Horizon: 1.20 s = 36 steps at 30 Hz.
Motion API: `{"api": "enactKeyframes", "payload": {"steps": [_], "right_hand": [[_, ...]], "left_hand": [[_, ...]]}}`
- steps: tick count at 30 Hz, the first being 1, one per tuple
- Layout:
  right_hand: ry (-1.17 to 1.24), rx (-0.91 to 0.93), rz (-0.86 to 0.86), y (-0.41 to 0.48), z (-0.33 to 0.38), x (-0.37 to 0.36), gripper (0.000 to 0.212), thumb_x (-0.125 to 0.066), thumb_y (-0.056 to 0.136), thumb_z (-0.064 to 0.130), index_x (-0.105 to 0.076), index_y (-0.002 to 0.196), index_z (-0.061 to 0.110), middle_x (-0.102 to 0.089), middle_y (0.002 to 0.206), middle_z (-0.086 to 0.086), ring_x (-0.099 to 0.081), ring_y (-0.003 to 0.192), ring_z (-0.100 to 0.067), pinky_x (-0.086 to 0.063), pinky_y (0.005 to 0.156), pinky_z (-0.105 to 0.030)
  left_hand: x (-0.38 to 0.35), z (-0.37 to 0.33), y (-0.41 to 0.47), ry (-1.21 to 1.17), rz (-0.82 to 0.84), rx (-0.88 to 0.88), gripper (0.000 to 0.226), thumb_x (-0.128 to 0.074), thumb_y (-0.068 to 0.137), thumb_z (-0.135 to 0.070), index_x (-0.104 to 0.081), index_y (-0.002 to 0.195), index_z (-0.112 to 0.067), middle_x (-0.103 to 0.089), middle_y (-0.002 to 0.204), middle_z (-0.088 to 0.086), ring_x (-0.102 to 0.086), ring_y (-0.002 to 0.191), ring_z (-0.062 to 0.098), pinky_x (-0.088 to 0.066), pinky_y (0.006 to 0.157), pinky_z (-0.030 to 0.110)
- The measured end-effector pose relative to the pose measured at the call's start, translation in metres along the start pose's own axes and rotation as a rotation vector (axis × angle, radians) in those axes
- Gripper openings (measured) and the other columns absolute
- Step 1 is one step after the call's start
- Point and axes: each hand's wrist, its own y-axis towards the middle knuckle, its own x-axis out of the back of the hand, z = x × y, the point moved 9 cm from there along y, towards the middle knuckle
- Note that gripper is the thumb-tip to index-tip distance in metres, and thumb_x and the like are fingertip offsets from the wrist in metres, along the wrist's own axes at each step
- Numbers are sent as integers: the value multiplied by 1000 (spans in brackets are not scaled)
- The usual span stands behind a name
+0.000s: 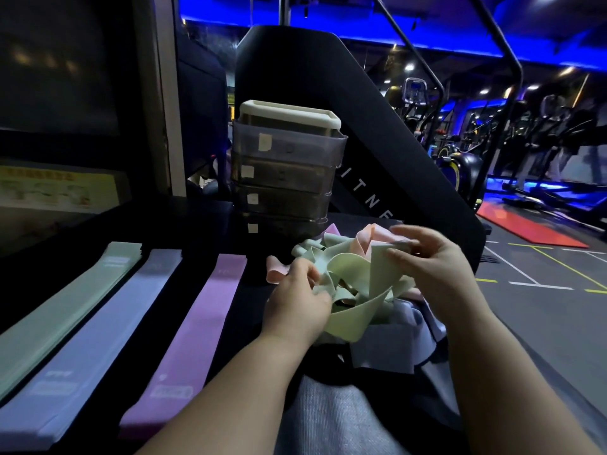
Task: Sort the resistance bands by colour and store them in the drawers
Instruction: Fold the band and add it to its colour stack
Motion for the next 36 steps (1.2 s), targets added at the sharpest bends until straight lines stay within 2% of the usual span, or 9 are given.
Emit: {"api": "enactKeyframes", "payload": {"steps": [3,5,10,17,20,24,26,32,36], "right_hand": [[-43,39,-4,1,4,1,24,-75,81,7,-72,100,22,-74,86,7,-67,78,-3,-51,69,-16],[-89,67,-33,1,7,4,19,-75,82,10,-72,97,22,-73,86,8,-64,74,2,-49,66,-11],[-147,140,-87,0,13,7,12,-73,85,13,-71,82,24,-70,74,12,-61,66,5,-45,59,-9],[-254,207,-158,3,16,17,10,-77,81,25,-72,81,34,-57,90,4,-53,78,0,-41,70,-11],[-194,218,-165,3,18,20,14,-76,82,19,-73,81,33,-64,95,3,-59,91,-6,-45,80,-17],[-13,171,-159,5,15,25,4,-71,86,12,-73,87,16,-72,81,1,-62,65,-2,-48,62,-16],[-7,170,-200,7,13,32,4,-69,88,13,-72,87,16,-69,76,3,-57,56,1,-45,54,-14],[-31,150,-294,13,3,50,8,-67,91,20,-70,85,24,-67,78,3,-56,65,-9,-49,69,-33],[-10,145,-317,14,-1,56,6,-65,92,20,-68,87,22,-67,80,-4,-55,61,-13,-48,60,-31]], "left_hand": [[-2,-7,-2,35,39,-76,54,-52,90,-12,-39,137,-36,-43,123,-2,-55,113,30,-49,90,41],[-7,-9,-3,89,101,-87,66,-46,89,-7,-37,143,-45,-41,135,-2,-44,129,31,-43,100,42],[-12,0,-3,108,125,-30,59,-39,81,-5,-64,116,-45,-50,132,-11,-50,119,25,-41,103,40],[7,-6,1,81,-111,-99,34,-56,86,-11,-63,114,-29,-48,101,-9,-54,113,22,-48,92,39],[15,-5,2,17,-186,-106,37,-62,86,-14,-61,118,-32,-57,112,-3,-59,105,22,-49,89,33],[18,-3,4,-18,-221,-113,52,-61,83,-5,-59,125,-34,-61,113,2,-63,91,21,-47,77,21],[21,-2,4,-31,-244,-111,46,-61,83,-4,-63,119,-31,-62,111,1,-60,89,17,-38,69,13],[37,-9,-4,-146,-357,-172,29,-71,81,-3,-59,81,-29,-55,97,-7,-53,78,4,-34,66,4],[42,-5,-2,-203,-403,-156,21,-74,82,-6,-61,80,-23,-46,102,-3,-50,75,-1,-34,69,-4]]}}
